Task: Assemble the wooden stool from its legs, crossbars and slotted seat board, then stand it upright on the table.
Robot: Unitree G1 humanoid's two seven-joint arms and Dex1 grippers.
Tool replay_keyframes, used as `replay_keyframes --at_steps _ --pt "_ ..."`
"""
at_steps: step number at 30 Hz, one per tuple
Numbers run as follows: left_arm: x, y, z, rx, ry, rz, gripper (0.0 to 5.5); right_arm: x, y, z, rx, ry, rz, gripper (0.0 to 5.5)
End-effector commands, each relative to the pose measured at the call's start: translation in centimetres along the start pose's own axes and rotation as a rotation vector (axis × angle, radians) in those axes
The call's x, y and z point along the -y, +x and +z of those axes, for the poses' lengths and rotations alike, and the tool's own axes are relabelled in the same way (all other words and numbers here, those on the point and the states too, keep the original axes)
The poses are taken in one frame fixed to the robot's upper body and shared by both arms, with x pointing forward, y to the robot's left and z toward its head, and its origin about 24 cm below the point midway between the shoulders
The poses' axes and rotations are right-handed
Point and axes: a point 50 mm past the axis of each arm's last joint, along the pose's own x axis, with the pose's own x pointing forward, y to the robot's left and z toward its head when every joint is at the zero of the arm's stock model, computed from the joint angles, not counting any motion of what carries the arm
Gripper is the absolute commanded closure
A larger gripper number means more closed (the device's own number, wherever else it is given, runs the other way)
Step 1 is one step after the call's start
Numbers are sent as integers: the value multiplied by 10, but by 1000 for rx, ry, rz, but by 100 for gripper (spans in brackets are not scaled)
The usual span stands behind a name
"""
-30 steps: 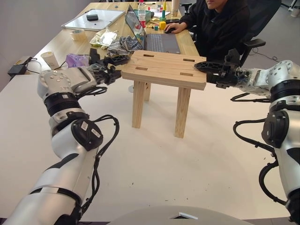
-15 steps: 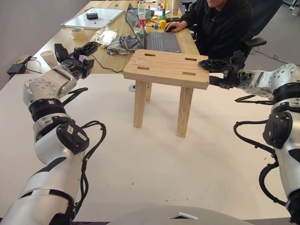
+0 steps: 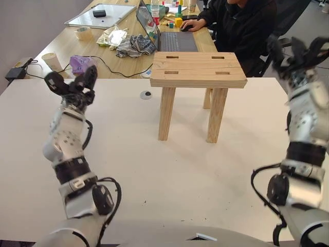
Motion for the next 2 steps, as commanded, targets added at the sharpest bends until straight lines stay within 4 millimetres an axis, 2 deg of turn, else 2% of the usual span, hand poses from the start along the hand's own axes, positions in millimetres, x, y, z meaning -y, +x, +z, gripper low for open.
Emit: replay_keyframes --at_steps 1,2 --pt "74 -65 -41 93 305 -125 309 -83 -83 -10 105 -150 34 234" --pt "78 -70 -46 90 305 -129 332 -84 -88 -12 94 -144 18 257"
